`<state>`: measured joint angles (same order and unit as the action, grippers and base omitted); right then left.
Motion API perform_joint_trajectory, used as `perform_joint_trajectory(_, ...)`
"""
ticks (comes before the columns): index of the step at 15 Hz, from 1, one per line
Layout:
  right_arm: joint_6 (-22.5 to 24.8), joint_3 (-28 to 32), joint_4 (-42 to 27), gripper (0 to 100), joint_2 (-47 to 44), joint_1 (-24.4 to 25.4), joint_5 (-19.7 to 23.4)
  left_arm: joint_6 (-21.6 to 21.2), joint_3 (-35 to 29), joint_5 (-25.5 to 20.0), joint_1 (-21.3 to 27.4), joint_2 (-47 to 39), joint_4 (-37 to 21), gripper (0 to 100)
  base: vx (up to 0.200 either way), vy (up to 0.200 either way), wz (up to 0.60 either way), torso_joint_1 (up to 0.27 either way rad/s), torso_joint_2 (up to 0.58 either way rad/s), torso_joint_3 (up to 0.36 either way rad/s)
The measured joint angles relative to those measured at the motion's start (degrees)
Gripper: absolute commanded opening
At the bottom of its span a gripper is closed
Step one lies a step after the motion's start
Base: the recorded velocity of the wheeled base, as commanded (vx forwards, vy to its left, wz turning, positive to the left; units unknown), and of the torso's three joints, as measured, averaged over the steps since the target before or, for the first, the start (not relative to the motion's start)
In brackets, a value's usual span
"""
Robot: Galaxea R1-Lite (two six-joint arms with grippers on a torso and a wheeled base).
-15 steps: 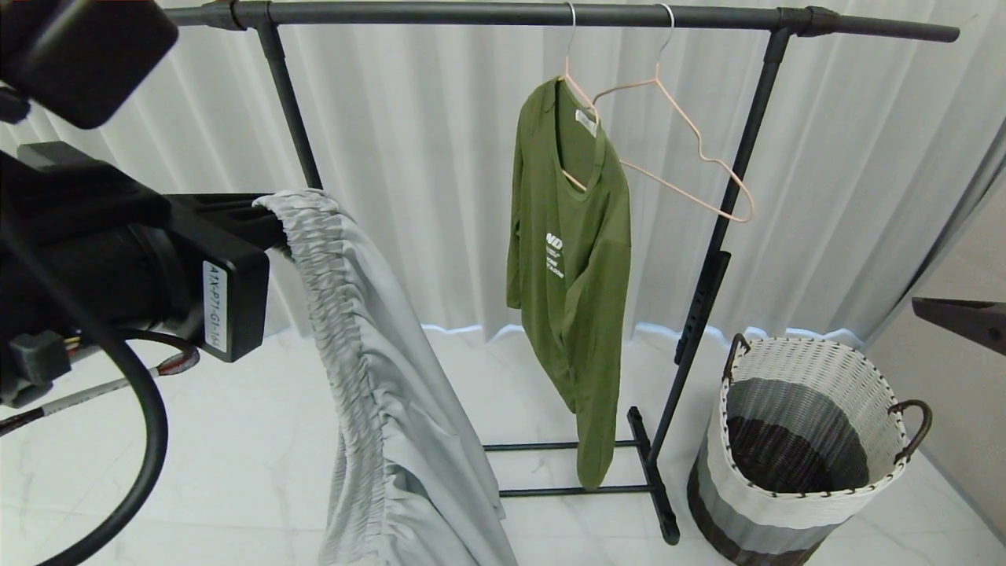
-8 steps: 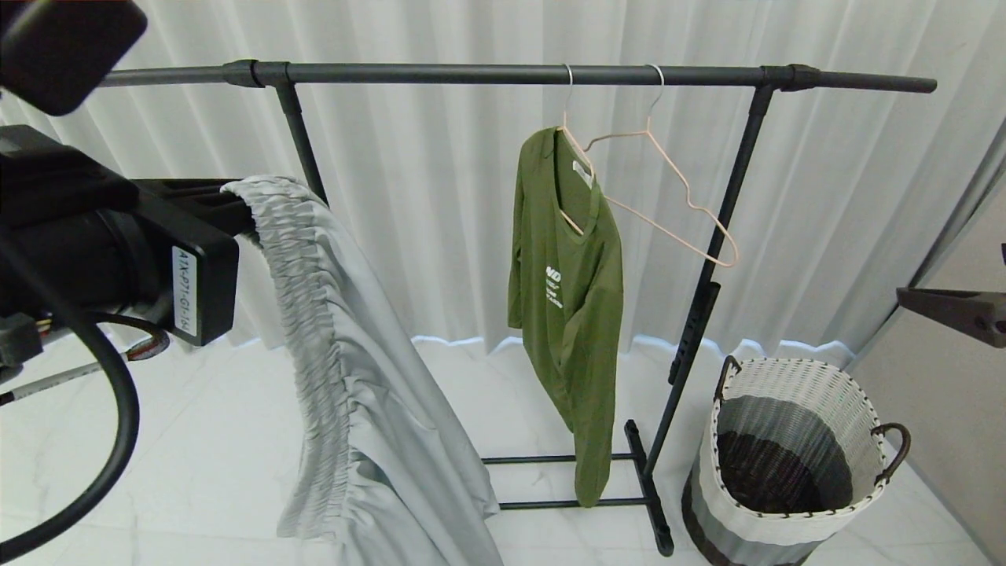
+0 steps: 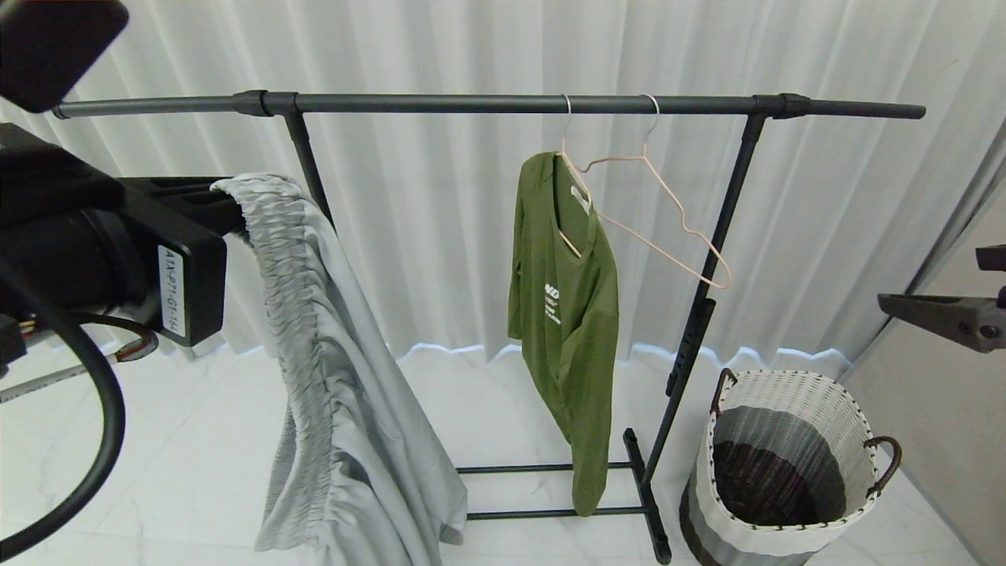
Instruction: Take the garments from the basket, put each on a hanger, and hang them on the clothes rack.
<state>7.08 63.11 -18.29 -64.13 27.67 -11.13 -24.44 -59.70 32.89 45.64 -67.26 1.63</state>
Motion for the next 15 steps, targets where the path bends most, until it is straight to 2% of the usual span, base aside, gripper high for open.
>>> perform_joint_trajectory(12,0.0,-0.4,-0.1,100,-0.2,0.0,2.1,0.0,0.1,0.0,0.0,0.1,0.0,0,0.200,0.000,0.00,0.004,0.00,0.000)
perform_joint_trajectory(13,0.0,-0.9,0.0,100,-0.3,0.0,2.8,0.0,0.2,0.0,0.0,0.1,0.0,0,0.200,0.000,0.00,0.002,0.00,-0.012)
perform_joint_trajectory(15,0.0,-2.0,0.0,100,-0.7,-0.5,6.7,0.0,0.8,-0.1,0.0,0.1,0.0,0,0.000,0.000,0.00,0.000,0.00,0.000)
